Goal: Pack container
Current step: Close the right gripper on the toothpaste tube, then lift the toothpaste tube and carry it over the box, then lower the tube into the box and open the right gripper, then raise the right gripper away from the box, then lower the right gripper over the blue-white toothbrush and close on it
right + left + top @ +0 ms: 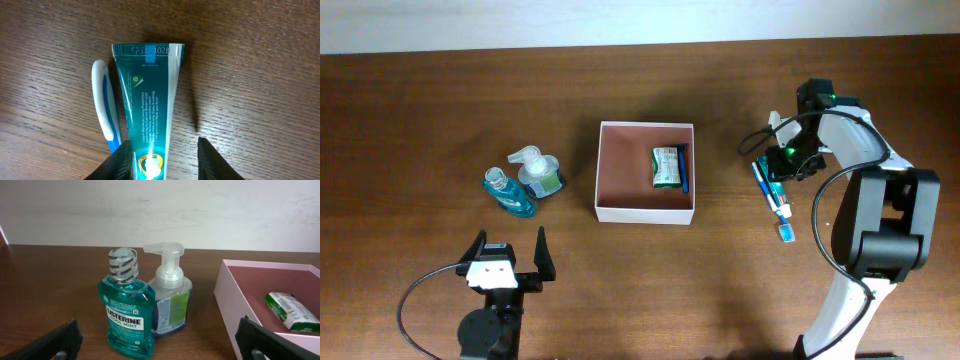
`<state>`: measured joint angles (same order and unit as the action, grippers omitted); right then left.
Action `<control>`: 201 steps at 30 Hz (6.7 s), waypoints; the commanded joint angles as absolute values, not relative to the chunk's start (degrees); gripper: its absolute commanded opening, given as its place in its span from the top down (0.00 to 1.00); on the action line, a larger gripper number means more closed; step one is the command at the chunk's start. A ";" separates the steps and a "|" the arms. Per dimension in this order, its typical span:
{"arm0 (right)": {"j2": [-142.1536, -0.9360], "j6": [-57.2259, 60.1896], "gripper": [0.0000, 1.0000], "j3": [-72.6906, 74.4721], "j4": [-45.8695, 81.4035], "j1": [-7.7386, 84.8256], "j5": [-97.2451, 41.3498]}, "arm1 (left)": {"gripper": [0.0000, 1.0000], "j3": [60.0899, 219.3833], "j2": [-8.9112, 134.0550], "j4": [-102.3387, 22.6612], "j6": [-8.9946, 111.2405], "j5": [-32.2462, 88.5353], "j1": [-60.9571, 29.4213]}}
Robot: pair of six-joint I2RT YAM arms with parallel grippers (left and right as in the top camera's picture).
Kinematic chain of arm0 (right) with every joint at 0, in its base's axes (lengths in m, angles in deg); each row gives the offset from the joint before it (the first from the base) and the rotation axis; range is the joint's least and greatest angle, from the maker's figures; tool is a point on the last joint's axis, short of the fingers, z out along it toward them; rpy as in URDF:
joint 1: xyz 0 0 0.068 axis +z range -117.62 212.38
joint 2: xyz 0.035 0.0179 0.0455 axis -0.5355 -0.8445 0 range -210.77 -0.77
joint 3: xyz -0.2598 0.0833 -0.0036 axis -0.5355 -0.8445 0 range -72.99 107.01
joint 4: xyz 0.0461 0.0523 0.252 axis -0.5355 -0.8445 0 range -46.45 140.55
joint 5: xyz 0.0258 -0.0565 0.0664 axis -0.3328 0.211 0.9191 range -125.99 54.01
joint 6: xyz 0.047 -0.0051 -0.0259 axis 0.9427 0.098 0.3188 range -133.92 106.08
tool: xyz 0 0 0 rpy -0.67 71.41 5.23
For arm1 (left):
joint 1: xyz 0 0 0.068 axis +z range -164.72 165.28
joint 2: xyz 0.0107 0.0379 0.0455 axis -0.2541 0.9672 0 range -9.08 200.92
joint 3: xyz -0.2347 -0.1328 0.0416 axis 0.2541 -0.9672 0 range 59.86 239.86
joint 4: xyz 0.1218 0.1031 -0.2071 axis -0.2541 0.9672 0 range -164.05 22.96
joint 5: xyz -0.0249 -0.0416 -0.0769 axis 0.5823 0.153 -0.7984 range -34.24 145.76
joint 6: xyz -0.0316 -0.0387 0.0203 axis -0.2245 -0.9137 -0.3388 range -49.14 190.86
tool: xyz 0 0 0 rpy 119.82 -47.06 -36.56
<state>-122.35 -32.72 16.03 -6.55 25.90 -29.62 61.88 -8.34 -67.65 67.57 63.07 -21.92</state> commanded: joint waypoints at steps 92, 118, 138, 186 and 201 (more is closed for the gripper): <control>-123.01 12.08 0.93 32.42 -17.06 60.87 -41.42 | 0.01 61.40 -8.71 -67.83 67.46 62.44 -21.57; -118.64 3.89 0.64 58.52 -43.07 56.67 -58.45 | 0.01 61.40 -8.71 -67.83 67.46 62.44 -21.57; -115.88 -20.16 0.53 47.35 -43.29 34.86 -37.66 | 0.01 61.40 -8.71 -67.83 67.46 62.44 -21.57; -115.88 -28.51 0.73 5.12 -7.55 29.72 -35.19 | 0.01 61.40 -8.71 -67.83 67.46 62.44 -21.57; -115.88 -28.40 0.87 -1.39 -2.13 29.72 -35.32 | 0.01 61.40 -8.71 -67.83 67.46 62.46 -21.57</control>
<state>-114.59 -28.07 0.70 -2.00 30.10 -36.05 61.88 -8.45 -67.65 67.57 63.07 -21.92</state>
